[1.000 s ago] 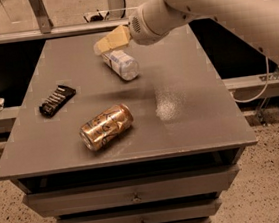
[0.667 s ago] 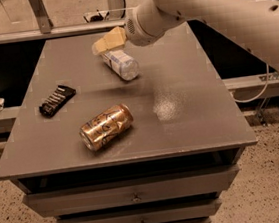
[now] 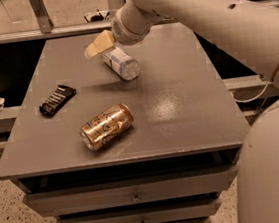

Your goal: Place blue plastic bottle upright

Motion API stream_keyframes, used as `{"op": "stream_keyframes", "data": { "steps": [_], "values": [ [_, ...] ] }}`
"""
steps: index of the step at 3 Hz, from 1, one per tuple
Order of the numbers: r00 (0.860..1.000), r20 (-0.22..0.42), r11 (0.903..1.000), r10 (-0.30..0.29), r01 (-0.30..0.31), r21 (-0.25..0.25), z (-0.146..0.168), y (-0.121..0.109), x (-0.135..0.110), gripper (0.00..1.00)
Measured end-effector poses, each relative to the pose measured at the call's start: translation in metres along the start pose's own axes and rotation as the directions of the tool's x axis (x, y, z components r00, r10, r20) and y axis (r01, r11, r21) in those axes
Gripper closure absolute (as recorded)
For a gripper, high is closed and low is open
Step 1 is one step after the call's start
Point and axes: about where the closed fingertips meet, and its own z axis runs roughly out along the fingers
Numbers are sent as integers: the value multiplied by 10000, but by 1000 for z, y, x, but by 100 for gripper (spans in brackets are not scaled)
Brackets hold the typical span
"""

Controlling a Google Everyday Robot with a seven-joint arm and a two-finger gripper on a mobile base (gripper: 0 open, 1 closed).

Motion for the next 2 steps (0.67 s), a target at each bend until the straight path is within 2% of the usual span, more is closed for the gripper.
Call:
{"op": "stream_keyframes", "data": {
  "steps": [1, 2],
  "values": [
    [9957, -590, 9974, -719, 723, 45, 23, -1, -12, 0],
    [9888, -1023, 9938, -1091, 1106, 88, 36, -2, -16, 0]
  ]
}}
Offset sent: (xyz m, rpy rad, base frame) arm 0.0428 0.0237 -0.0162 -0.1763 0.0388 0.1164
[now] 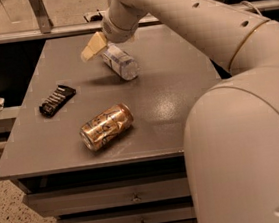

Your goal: Place blue plastic bottle upright

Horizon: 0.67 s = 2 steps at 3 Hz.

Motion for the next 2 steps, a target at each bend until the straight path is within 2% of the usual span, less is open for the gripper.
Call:
{"op": "stream_keyframes", "data": {
  "steps": [1, 2],
  "values": [
    [9978, -635, 9997, -167, 177, 160, 13, -3, 0, 0],
    [9897, -1418, 9988, -215, 275, 409, 26, 0, 4, 0]
  ]
}}
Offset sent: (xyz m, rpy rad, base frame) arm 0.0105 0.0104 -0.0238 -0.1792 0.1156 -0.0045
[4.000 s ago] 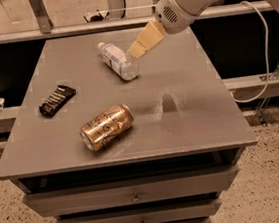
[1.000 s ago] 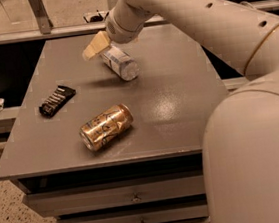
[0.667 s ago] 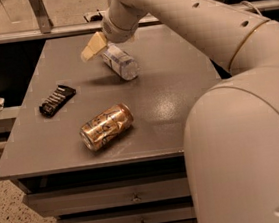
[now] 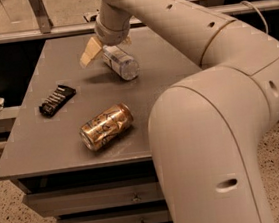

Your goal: Place blue plastic bottle upright

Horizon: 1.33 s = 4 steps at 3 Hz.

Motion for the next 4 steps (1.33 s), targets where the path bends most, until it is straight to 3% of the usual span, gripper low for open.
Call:
{"op": "stream_keyframes", "data": {
  "steps": [3, 4],
  "values": [
    [9943, -1065, 9948, -46, 153, 1002, 13, -9, -1, 0],
    [9919, -1267, 9940, -19, 157, 1085, 14, -15, 6, 24]
  ]
}}
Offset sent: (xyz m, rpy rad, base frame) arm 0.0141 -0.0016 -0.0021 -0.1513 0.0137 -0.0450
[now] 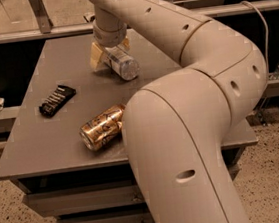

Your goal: Place blue plastic bottle upright

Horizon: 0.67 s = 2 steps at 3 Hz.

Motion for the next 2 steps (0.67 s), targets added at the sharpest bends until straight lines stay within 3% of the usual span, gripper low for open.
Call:
{"op": "stream_keyframes", "data": {
  "steps": [1, 2],
  "values": [
    [10000, -29, 10000, 12, -12, 23, 0, -3, 3, 47],
    [9992, 403, 10000, 29, -30, 30, -15, -5, -1, 77]
  ]
}}
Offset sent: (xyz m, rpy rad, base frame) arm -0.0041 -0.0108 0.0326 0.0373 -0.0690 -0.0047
